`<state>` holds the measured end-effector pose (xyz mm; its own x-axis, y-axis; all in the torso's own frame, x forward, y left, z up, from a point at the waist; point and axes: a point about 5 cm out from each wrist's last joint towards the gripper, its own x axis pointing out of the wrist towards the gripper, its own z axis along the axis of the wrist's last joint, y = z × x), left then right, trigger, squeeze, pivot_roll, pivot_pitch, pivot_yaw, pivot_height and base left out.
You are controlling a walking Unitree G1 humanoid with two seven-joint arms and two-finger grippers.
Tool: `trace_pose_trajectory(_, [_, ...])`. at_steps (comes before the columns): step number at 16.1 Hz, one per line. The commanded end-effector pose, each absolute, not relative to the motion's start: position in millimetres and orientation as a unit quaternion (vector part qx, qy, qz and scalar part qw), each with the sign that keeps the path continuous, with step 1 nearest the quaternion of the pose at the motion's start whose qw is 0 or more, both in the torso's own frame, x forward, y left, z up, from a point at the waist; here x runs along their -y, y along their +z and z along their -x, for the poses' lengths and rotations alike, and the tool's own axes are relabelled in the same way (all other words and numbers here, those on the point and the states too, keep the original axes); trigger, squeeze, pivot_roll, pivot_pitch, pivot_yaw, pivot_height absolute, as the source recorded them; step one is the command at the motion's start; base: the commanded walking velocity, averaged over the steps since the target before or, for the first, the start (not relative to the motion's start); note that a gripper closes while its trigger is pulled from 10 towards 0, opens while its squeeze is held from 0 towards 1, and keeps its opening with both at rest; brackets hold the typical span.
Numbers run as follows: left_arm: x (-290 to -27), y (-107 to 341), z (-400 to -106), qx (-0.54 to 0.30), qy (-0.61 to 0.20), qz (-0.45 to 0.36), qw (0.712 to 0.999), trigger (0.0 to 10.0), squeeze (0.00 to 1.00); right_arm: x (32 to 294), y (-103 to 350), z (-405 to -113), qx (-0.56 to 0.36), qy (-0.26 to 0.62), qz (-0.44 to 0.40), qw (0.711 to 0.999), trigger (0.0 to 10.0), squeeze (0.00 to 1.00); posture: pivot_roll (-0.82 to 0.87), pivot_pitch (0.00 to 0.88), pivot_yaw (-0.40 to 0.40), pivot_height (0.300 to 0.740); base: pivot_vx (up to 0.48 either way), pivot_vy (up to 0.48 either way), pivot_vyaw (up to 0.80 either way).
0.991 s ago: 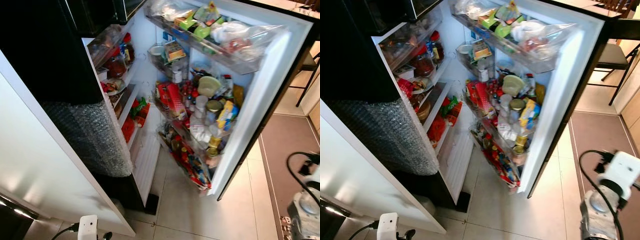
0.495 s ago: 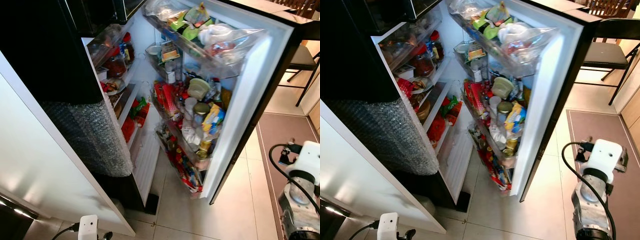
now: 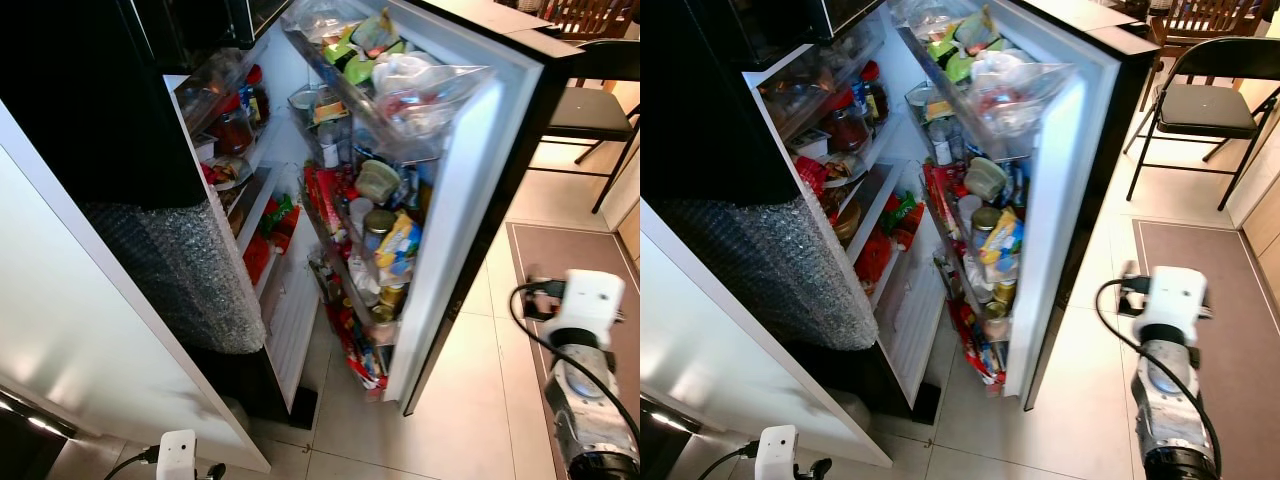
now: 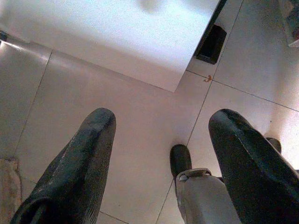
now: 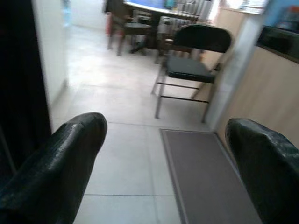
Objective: Restocking fridge
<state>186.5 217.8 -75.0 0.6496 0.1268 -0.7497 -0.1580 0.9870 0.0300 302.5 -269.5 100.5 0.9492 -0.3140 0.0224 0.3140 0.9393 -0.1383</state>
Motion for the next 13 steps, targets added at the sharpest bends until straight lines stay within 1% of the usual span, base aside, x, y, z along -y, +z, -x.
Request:
trace_pose_trajectory(1, [-219,-78,-181,-0.421,0.086,0.022,0.903,10.0,0.00,266,97,-305,-0.012,-0.143,0.058,0.988,10.0,0.00,-0.11,0.039,0.050,0.740,0.000,0.000,0.00])
trace_pose_trajectory(3, [-219,-78,-182,-0.420,0.086,0.023,0.903,10.0,0.00,254,99,-310,-0.010,-0.086,0.043,0.995,10.0,0.00,-0.11,0.039,0.050,0.740,0.000,0.000,0.00])
trace_pose_trajectory(6, [-218,-78,-182,-0.420,0.086,0.024,0.903,10.0,0.00,240,103,-314,-0.009,0.003,0.053,0.999,10.0,0.00,-0.11,0.040,0.049,0.740,0.000,0.000,0.00])
trace_pose_trajectory(8, [-218,-78,-182,-0.421,0.086,0.024,0.903,10.0,0.00,231,107,-317,-0.006,0.045,0.054,0.998,10.0,0.00,-0.11,0.040,0.049,0.740,0.000,0.000,0.00])
trace_pose_trajectory(9, [-217,-78,-181,-0.421,0.086,0.024,0.903,10.0,0.00,226,110,-318,-0.002,0.067,0.039,0.997,10.0,0.00,-0.11,0.040,0.049,0.740,0.000,0.000,0.00])
trace_pose_trajectory(13, [-216,-78,-181,-0.421,0.085,0.026,0.902,10.0,0.00,209,113,-317,0.000,0.162,0.043,0.986,10.0,0.00,-0.11,0.044,0.048,0.740,0.000,0.000,0.00])
